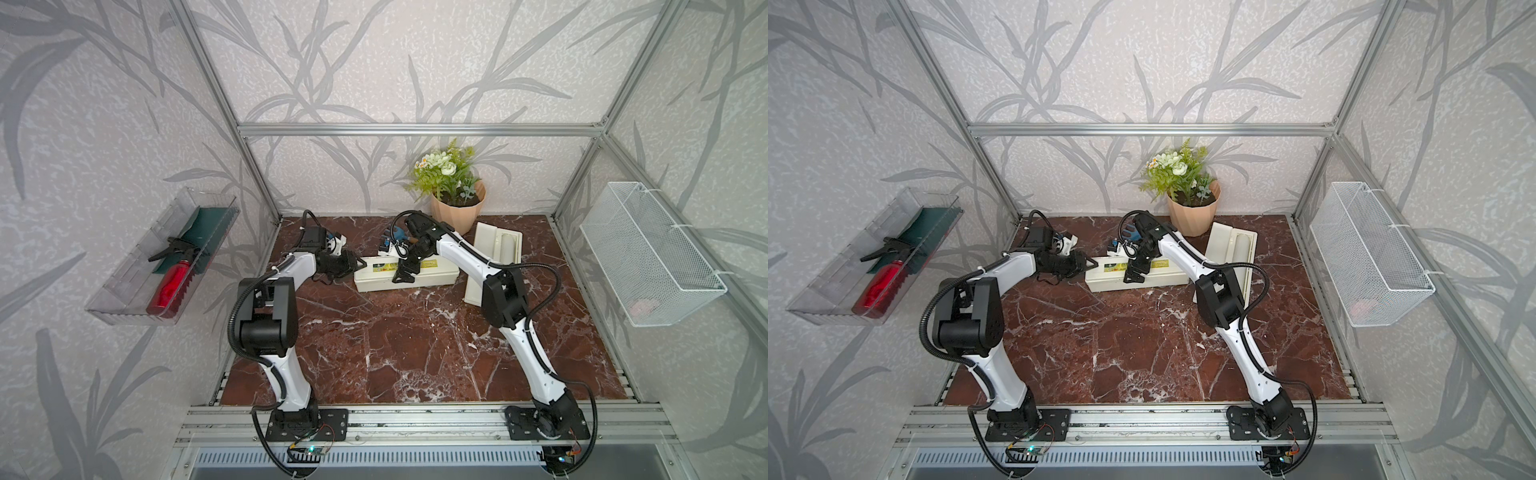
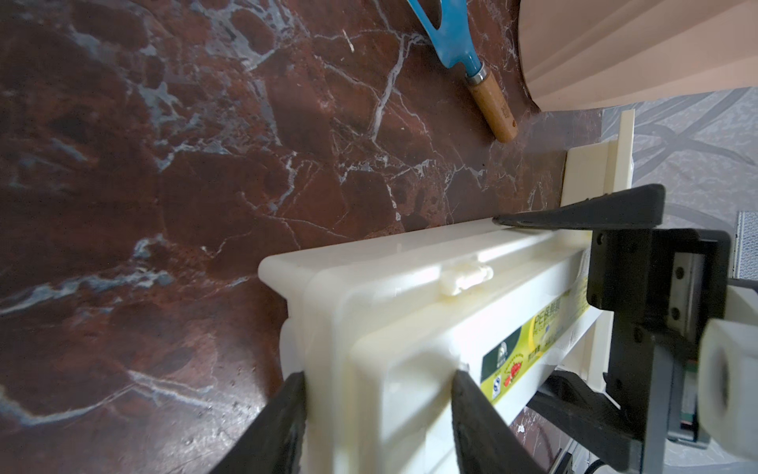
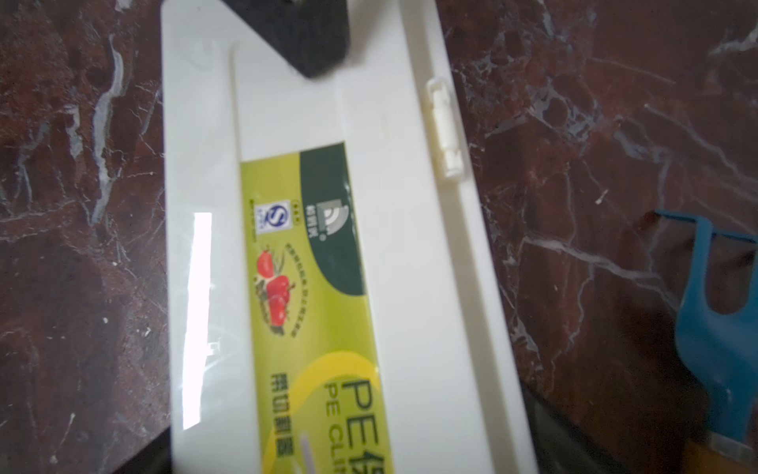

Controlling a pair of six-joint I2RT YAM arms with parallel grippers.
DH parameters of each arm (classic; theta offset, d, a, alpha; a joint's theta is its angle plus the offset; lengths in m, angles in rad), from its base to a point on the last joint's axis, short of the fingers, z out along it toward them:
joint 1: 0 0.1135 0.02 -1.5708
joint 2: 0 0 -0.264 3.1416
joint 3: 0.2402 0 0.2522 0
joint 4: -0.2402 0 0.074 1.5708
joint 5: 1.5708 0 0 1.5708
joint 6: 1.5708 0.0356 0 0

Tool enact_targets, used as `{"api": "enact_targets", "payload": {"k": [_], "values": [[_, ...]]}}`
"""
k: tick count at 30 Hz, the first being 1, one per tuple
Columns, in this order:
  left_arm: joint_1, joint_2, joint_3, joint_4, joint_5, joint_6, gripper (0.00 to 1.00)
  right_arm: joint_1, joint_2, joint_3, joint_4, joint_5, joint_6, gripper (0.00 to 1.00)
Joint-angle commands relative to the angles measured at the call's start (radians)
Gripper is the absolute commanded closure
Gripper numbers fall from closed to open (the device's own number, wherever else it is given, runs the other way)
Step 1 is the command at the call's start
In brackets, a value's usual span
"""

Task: Put plastic wrap rolls into dispensers
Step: Close the lid on the plastic wrap cutting box.

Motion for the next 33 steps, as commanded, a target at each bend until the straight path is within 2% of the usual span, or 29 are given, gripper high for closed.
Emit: {"api": "enact_targets", "payload": {"k": [1,5,7,10,11,13,15,19,21,26,29,33], "values": [[-0.004,0.069,-0.012,-0.119,-0.139,0.0,0.45,-0.068,-0.1,-0.001,0.013,-0.143,0.26,0.0],[-0.005,0.092,0.013,-0.145,-0.146,0.003,0.46,-0.133,-0.173,-0.125,0.145,-0.225,0.49,0.0],[-0.004,0.097,0.018,-0.146,-0.15,0.001,0.47,-0.162,-0.232,-0.238,0.272,-0.24,0.594,0.0],[-0.005,0.106,0.028,-0.148,-0.145,0.002,0.47,-0.178,-0.31,-0.388,0.434,-0.238,0.645,0.0],[-0.004,0.111,0.034,-0.147,-0.143,0.002,0.47,-0.166,-0.309,-0.381,0.402,-0.212,0.596,0.0],[-0.004,0.118,0.048,-0.151,-0.14,0.006,0.47,-0.131,-0.262,-0.285,0.221,-0.162,0.459,0.0],[-0.006,0.126,0.067,-0.167,-0.138,0.015,0.46,-0.116,-0.213,-0.191,0.086,-0.105,0.439,0.0],[-0.004,0.127,0.083,-0.181,-0.166,0.022,0.46,-0.151,-0.283,-0.308,0.233,-0.006,0.667,0.0],[0.001,0.132,0.093,-0.186,-0.177,0.004,0.46,-0.156,-0.331,-0.359,0.257,0.067,0.724,0.0],[-0.011,0.106,0.106,-0.136,-0.127,0.007,0.4,-0.151,-0.368,-0.351,0.062,0.168,0.723,0.0],[-0.033,0.1,0.168,-0.188,-0.148,0.067,0.35,-0.149,-0.389,-0.339,-0.054,0.275,0.771,0.0],[-0.053,0.119,0.223,-0.227,-0.157,0.093,0.32,-0.149,-0.477,-0.428,-0.058,0.392,0.903,0.0]]}}
